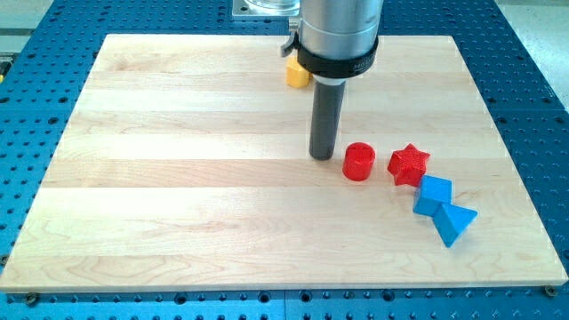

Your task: Separate the red blocks from the blue blocks

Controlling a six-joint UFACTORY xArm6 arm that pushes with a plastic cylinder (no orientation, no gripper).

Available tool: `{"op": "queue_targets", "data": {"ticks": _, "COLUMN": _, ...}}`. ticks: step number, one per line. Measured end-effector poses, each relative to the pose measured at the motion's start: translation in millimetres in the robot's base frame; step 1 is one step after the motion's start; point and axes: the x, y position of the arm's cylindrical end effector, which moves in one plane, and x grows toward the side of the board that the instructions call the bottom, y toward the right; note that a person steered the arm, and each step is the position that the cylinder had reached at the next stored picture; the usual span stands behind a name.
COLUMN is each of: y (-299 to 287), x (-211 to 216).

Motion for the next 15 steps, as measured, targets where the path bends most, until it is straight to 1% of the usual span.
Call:
{"op": "queue_targets", "data": {"ticks": 1, "y": 46.2, "x": 17.6}}
{"op": "queue_targets", "data": {"ticks": 2, "y": 54.5, "x": 30.8}}
{"op": "queue_targets", "data": {"ticks": 3, "y": 57.1, "x": -11.7}}
{"op": "queue_targets", "data": {"ticks": 4, "y": 103.1, "x": -15.1}}
{"op": "queue_targets", "data": {"ticks": 5, "y": 107.3, "x": 4.3}}
{"op": "queue_targets", "data": {"ticks": 6, "y": 107.3, "x": 12.5}}
{"op": "queue_targets", "data": {"ticks": 8, "y": 106.7, "x": 28.2}}
{"op": "queue_targets", "data": {"ticks": 10, "y": 106.6, "x": 33.4}}
{"op": "queue_targets", "data": {"ticks": 12, "y": 138.3, "x": 55.6}}
{"op": "queue_targets", "data": {"ticks": 13, "y": 115.2, "x": 64.3}}
{"op": "queue_targets", "data": {"ticks": 15, "y": -29.9, "x": 64.3}}
